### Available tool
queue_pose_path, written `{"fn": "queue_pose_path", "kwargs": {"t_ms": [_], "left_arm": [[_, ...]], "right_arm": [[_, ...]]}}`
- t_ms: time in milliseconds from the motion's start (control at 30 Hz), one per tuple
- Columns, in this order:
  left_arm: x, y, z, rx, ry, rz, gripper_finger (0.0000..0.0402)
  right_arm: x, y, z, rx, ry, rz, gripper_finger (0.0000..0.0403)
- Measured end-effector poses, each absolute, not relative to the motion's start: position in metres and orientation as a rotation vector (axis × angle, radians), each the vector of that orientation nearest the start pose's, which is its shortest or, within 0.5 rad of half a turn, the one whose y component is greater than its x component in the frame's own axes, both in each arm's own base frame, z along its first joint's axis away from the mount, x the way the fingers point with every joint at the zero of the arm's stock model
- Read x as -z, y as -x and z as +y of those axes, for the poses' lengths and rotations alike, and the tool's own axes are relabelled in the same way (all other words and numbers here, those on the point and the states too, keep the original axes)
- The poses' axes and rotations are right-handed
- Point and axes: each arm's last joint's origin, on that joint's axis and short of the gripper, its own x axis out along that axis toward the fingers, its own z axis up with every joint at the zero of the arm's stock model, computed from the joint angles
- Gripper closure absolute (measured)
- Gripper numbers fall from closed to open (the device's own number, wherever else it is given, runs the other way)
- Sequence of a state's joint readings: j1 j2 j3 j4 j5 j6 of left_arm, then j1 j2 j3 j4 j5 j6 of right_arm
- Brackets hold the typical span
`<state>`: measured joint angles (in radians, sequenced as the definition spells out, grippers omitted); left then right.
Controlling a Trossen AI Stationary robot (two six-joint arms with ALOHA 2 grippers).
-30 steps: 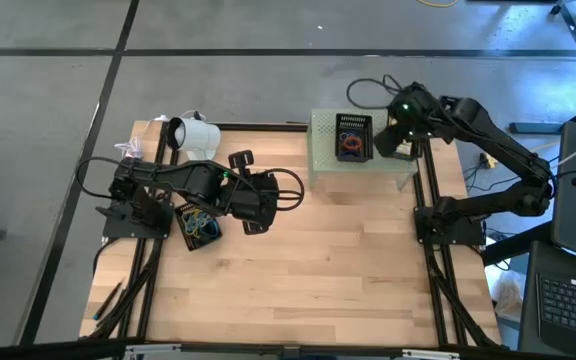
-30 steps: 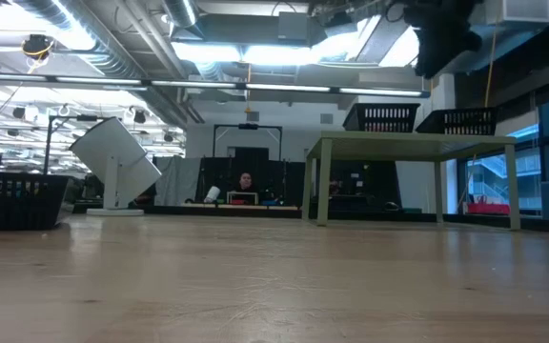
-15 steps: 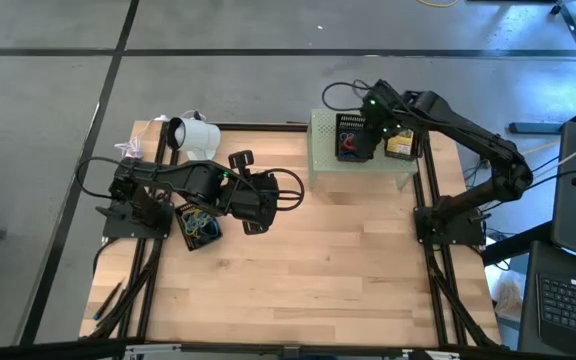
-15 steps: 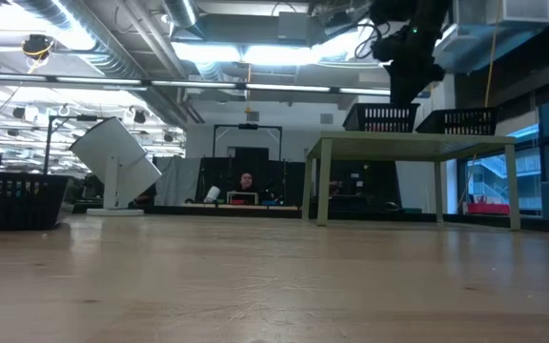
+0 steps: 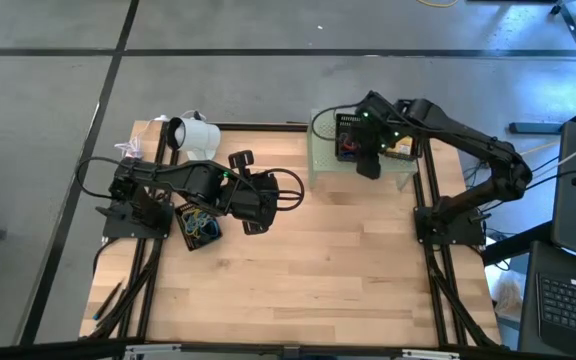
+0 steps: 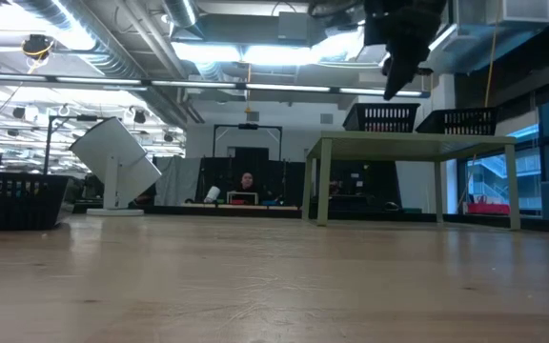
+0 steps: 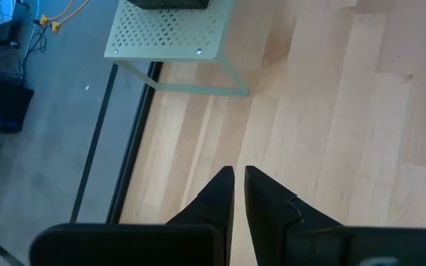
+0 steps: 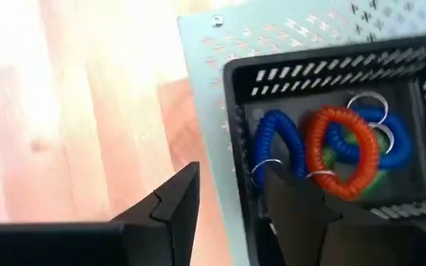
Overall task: Pick & Place Office Desk Supplies
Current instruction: Adjust the baskets on the shelf
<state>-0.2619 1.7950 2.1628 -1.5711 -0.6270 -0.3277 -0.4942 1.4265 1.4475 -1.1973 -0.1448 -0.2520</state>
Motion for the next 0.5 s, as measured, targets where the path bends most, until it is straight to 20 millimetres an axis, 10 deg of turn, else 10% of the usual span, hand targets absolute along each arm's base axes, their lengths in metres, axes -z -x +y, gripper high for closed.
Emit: {"fn": "queue_pose_path", "kwargs": {"t_ms": [500], "left_arm": [[-0.42, -0.312, -0.067, -0.472, -0.216, 1.022, 0.0373]], "right_arm": [[-0.333, -0.248, -0.107, 0.101, 0.091, 1.23, 0.025]]}}
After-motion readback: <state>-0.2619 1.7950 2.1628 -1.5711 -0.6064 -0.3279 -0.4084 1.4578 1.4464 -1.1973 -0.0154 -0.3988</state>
